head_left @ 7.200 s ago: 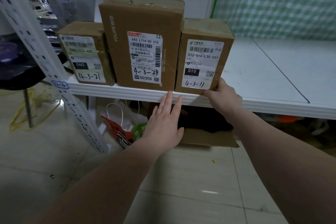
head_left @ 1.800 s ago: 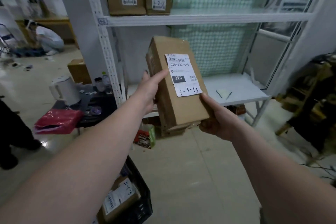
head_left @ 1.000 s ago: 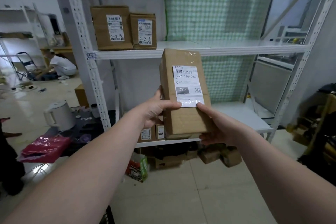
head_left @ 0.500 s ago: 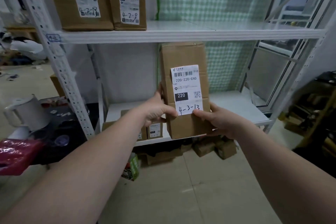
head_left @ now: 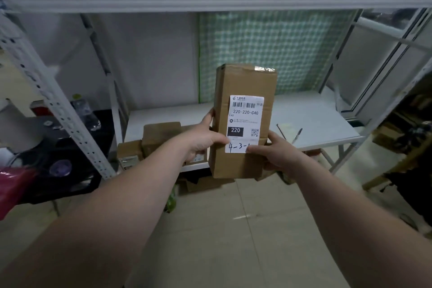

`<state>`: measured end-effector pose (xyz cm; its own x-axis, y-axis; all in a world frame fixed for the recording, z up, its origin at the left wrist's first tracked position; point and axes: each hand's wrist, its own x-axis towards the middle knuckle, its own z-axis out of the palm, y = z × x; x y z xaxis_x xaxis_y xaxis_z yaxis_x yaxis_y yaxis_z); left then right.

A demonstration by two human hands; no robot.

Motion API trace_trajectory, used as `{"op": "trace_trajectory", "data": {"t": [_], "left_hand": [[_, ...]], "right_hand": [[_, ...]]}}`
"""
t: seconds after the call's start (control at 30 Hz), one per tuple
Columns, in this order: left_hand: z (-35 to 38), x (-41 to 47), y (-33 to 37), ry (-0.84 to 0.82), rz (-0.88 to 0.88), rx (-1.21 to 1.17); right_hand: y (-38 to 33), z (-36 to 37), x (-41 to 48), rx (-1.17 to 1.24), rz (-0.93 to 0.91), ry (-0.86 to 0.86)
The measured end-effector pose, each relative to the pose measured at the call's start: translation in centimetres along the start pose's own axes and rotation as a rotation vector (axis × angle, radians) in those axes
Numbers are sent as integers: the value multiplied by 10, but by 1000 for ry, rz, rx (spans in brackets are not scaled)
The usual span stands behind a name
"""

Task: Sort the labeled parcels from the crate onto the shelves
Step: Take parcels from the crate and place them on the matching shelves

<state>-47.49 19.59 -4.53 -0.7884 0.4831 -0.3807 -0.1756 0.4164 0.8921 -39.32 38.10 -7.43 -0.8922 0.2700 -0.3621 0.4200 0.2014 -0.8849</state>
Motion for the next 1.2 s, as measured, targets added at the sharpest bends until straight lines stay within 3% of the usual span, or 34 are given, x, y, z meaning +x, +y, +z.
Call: {"op": "trace_trajectory", "data": {"t": [0.53,0.77,1.2], "left_hand": [[38,182,-5,215,-122,-141],[38,246,-56,286,-196,-141],[48,323,-174,276,-213,-70]], "right_hand": [[42,-56,203,53,64,-138],[84,-29,278,49,109,-206],[177,24,359,76,92,-196]]}}
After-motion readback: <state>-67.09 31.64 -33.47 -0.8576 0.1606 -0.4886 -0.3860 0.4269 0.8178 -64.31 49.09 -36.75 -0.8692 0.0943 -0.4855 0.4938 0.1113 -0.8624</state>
